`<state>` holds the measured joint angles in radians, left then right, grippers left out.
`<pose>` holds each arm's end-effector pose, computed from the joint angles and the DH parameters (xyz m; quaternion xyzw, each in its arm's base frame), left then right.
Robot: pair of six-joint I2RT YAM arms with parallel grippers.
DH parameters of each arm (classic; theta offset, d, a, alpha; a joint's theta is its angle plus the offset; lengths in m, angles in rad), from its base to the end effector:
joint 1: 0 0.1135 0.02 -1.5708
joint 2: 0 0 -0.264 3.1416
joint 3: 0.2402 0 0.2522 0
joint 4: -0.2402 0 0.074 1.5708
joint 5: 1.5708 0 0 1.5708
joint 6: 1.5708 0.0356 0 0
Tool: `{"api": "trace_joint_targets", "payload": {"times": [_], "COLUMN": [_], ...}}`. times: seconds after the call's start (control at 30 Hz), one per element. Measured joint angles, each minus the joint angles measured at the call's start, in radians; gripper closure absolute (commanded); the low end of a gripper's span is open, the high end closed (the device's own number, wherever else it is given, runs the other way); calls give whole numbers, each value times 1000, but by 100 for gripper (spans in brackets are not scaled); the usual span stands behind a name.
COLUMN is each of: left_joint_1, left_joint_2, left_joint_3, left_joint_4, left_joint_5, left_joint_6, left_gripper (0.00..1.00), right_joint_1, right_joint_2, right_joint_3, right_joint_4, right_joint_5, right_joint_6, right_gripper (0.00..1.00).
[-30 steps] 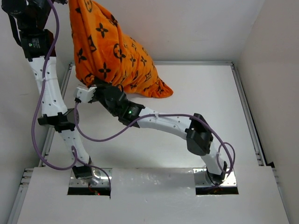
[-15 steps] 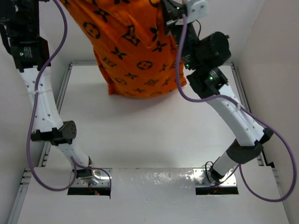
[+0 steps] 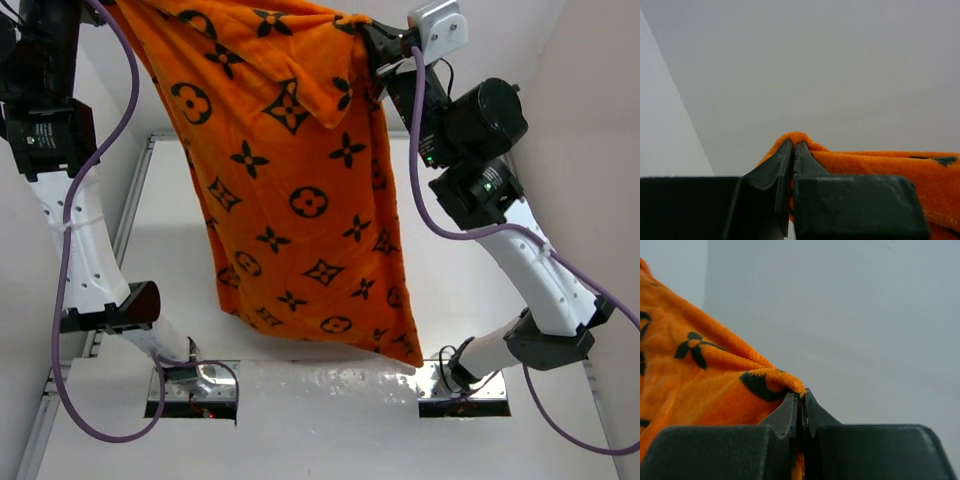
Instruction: Put the pillow into the pillowcase
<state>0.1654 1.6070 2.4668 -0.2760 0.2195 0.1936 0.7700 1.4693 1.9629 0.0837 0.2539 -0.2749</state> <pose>0.2328 0.0310 0.6620 0.1031 0.4695 0.1052 0.8706 0.2011 0.1825 0.6042 -0.1394 0.4652 0.1552 0.8603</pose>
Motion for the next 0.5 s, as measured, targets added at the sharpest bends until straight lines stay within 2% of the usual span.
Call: {"api": "trace_joint_targets", "payload": {"times": [0.2,0.33,0.5], "left_joint_1": [-1,-1,-1], "left_joint_2": [18,16,-34], "left_joint_3": [126,237,235], "left_joint_4": [-10,19,72], "left_joint_5": [-69,-114,-156], "left_joint_6": [12,36,87], "left_gripper": [100,100,100], "right_joint_1": [2,5,5], "right_joint_2": [-109,-147,-154], "right_joint_3": [-113,-129,-136], "right_joint_4": [-5,4,29], "right_joint_5": [-106,-180,-241], "right_joint_6": [73,132,200], "right_gripper": [100,100,100]}}
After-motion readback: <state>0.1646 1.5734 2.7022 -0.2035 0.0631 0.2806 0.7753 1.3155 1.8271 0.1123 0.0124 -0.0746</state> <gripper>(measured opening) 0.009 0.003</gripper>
